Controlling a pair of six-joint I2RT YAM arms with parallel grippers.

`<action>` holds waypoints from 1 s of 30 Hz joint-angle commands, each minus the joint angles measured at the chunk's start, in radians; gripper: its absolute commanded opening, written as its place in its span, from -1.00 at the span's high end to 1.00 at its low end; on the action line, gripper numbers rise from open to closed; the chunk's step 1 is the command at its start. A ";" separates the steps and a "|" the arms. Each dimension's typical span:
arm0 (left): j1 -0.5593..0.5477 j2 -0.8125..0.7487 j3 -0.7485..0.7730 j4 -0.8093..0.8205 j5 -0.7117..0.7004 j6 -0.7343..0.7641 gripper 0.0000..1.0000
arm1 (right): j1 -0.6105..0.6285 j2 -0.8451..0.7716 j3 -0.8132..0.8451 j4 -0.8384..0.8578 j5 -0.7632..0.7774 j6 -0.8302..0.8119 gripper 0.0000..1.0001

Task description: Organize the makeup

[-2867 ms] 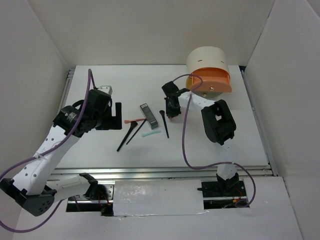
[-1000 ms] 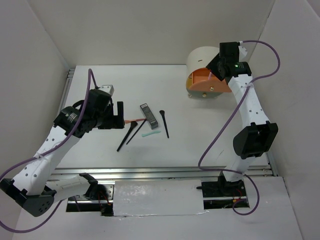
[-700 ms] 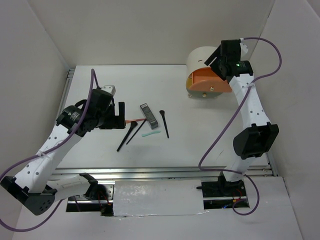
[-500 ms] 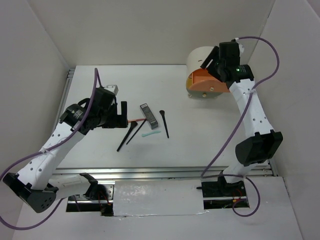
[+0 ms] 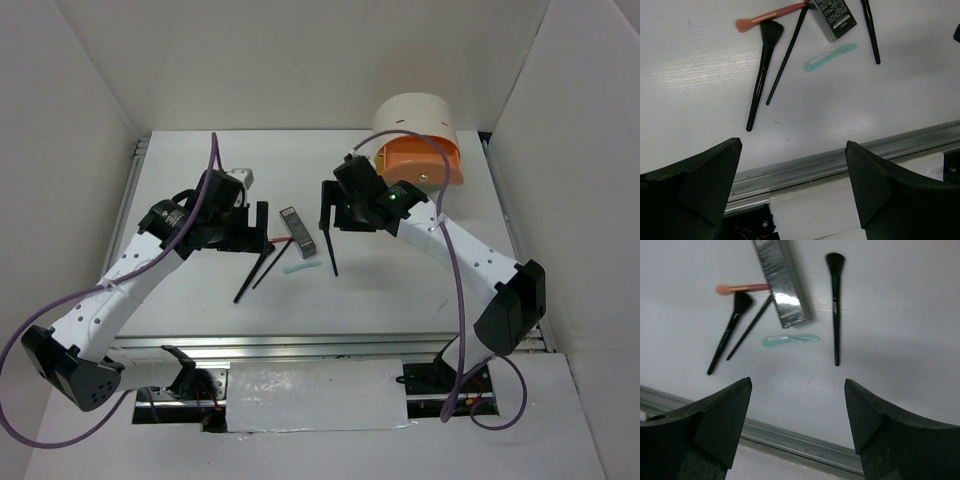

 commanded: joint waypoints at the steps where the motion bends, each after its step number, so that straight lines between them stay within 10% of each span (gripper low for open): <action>1: -0.006 0.061 -0.004 0.104 0.091 0.110 -0.96 | -0.018 -0.102 -0.083 -0.011 0.168 0.163 -0.67; 10: -0.061 0.255 -0.107 0.441 0.055 0.302 -0.88 | -0.080 -0.423 -0.193 0.023 0.136 0.239 -0.77; 30: -0.127 0.641 -0.115 0.598 0.051 0.347 -0.65 | -0.102 -0.777 -0.368 -0.014 0.083 0.237 -0.80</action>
